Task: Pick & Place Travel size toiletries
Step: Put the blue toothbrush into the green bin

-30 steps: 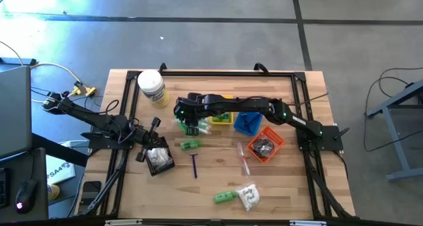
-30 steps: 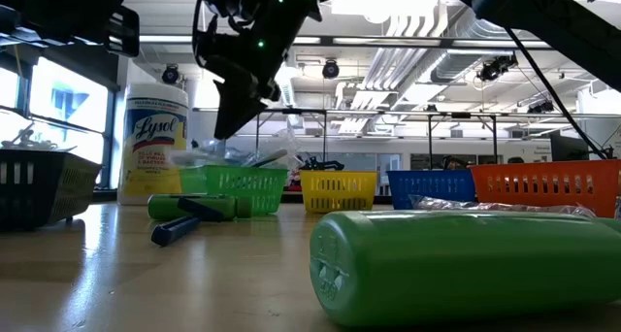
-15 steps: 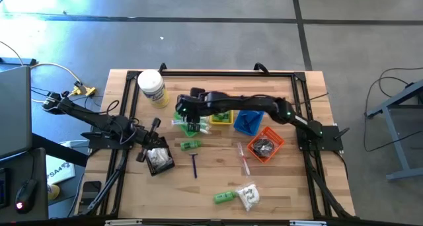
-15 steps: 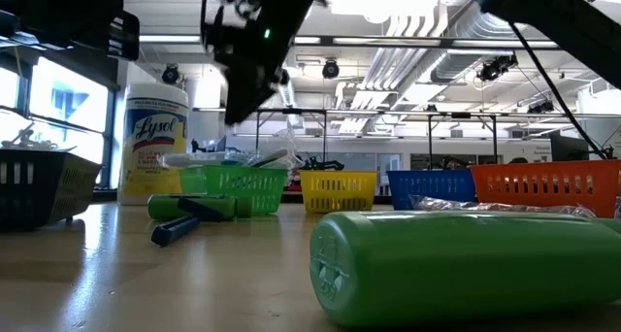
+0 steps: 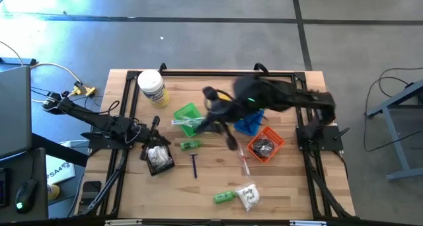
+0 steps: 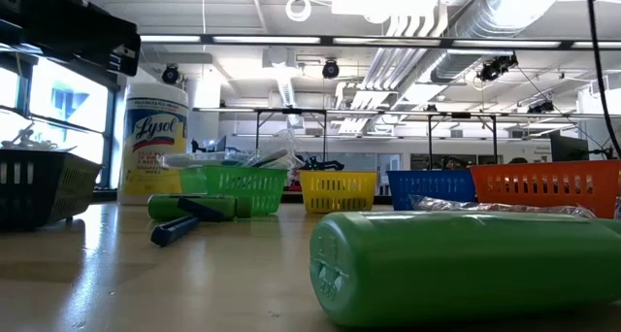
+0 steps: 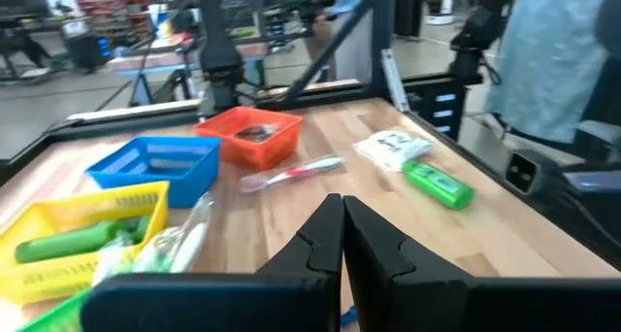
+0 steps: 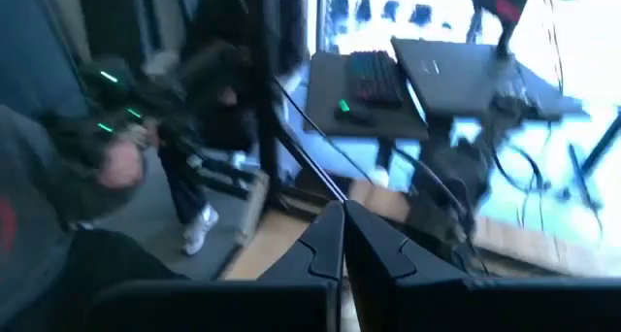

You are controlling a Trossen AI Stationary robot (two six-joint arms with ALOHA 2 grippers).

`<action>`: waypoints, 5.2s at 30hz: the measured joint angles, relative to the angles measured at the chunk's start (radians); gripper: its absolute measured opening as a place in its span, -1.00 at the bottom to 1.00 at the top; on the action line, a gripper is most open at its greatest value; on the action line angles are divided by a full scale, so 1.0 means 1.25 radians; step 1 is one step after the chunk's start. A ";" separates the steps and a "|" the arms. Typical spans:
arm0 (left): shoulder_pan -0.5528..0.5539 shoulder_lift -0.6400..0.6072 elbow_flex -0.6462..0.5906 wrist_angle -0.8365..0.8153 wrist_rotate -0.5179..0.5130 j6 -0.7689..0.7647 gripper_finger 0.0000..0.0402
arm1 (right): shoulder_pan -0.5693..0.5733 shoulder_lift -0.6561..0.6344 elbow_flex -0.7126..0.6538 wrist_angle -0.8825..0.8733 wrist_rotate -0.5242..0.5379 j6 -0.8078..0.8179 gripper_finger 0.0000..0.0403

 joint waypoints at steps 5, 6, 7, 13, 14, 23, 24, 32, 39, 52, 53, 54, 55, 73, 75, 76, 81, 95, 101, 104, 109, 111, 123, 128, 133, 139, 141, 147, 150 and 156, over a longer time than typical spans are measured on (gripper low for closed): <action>0.000 0.000 0.000 0.002 -0.010 -0.001 -0.97 | 0.062 -0.060 -0.001 -0.068 0.137 -0.005 -0.99; 0.000 0.000 0.000 0.003 -0.010 -0.001 -0.97 | 0.063 -0.065 -0.001 -0.076 0.161 -0.003 -0.99; 0.000 0.000 0.000 0.003 -0.010 -0.001 -0.97 | 0.063 -0.075 -0.001 -0.084 0.183 0.006 -0.99; 0.000 0.000 0.000 0.015 -0.010 0.000 -0.97 | 0.021 -0.118 -0.001 -0.191 0.218 0.018 -0.99; 0.000 0.000 0.000 0.020 -0.010 0.000 -0.97 | 0.012 -0.119 -0.001 -0.197 0.215 0.014 -0.99; 0.000 0.000 0.000 0.026 -0.010 0.000 -0.97 | -0.040 -0.222 -0.001 -0.210 0.294 0.014 -0.99; 0.000 0.000 0.000 0.026 -0.009 0.000 -0.97 | -0.041 -0.237 -0.001 -0.212 0.322 0.022 -0.99; 0.000 0.000 0.000 0.021 -0.009 0.000 -0.97 | -0.031 -0.449 -0.336 -0.094 0.393 0.069 -0.99; 0.000 0.000 0.000 0.020 -0.009 -0.004 -0.97 | -0.021 -0.734 -0.807 0.284 0.345 0.099 -0.99; 0.000 0.000 0.000 0.018 -0.026 -0.018 -0.97 | 0.006 -0.972 -1.369 0.626 0.331 0.182 -0.99; 0.000 0.000 0.000 0.016 -0.026 -0.028 -0.97 | 0.010 -0.979 -1.401 0.665 0.330 0.188 -0.99; 0.000 0.000 0.000 0.011 -0.033 -0.042 -0.97 | 0.015 -0.984 -1.432 0.701 0.325 0.192 -0.99; 0.000 0.000 0.000 0.005 -0.054 -0.062 -0.97 | 0.020 -0.988 -1.462 0.734 0.316 0.193 -0.99; 0.028 0.317 0.447 -0.533 -0.242 -0.234 -0.96 | 0.099 -0.985 -1.715 0.964 0.397 0.192 -0.99; 0.065 0.388 0.522 -0.629 -0.217 -0.260 -0.92 | 0.103 -0.985 -1.717 0.961 0.399 0.189 -0.99; 0.089 0.423 0.554 -0.675 -0.198 -0.268 -0.88 | 0.103 -0.985 -1.717 0.962 0.399 0.189 -0.99; 0.212 0.589 0.669 -0.787 -0.079 -0.226 -0.50 | 0.103 -0.985 -1.717 0.962 0.371 0.190 -0.99; 0.375 0.833 0.749 -0.803 0.051 -0.007 0.21 | 0.103 -0.985 -1.717 0.946 0.317 0.210 -0.99; 0.411 0.868 0.749 -0.777 0.050 0.009 0.21 | 0.102 -0.985 -1.716 0.943 0.318 0.210 -0.99; 0.426 0.872 0.749 -0.783 0.053 0.021 0.21 | 0.102 -0.985 -1.716 0.944 0.318 0.210 -0.99; 0.453 0.891 0.748 -0.774 0.084 0.043 0.21 | 0.102 -0.985 -1.716 0.944 0.319 0.210 -0.99; 0.459 0.906 0.750 -0.752 0.093 0.052 0.21 | 0.102 -0.985 -1.716 0.944 0.319 0.210 -0.99; 0.466 0.920 0.749 -0.746 0.083 0.073 0.01 | 0.102 -0.984 -1.716 0.949 0.319 0.210 -0.99; 0.466 0.920 0.749 -0.745 0.084 0.087 -0.41 | 0.102 -0.984 -1.716 0.950 0.319 0.210 -0.99; 0.466 0.920 0.749 -0.723 0.085 0.101 -0.90 | 0.102 -0.984 -1.716 0.950 0.319 0.210 -0.99; 0.466 0.905 0.749 -0.690 0.080 0.155 -0.86 | 0.102 -0.984 -1.716 0.950 0.317 0.210 -0.99; 0.466 0.888 0.748 -0.678 0.083 0.171 -0.89 | 0.103 -0.984 -1.716 0.949 0.316 0.210 -0.99; 0.464 0.845 0.748 -0.579 0.221 0.296 -0.95 | 0.102 -0.984 -1.716 0.944 0.316 0.210 -0.99; 0.465 0.842 0.748 -0.565 0.328 0.360 -0.96 | 0.102 -0.984 -1.716 0.944 0.315 0.210 -0.99; 0.470 0.842 0.672 -0.516 0.370 0.423 -0.96 | 0.102 -0.984 -1.716 0.943 0.309 0.215 -0.99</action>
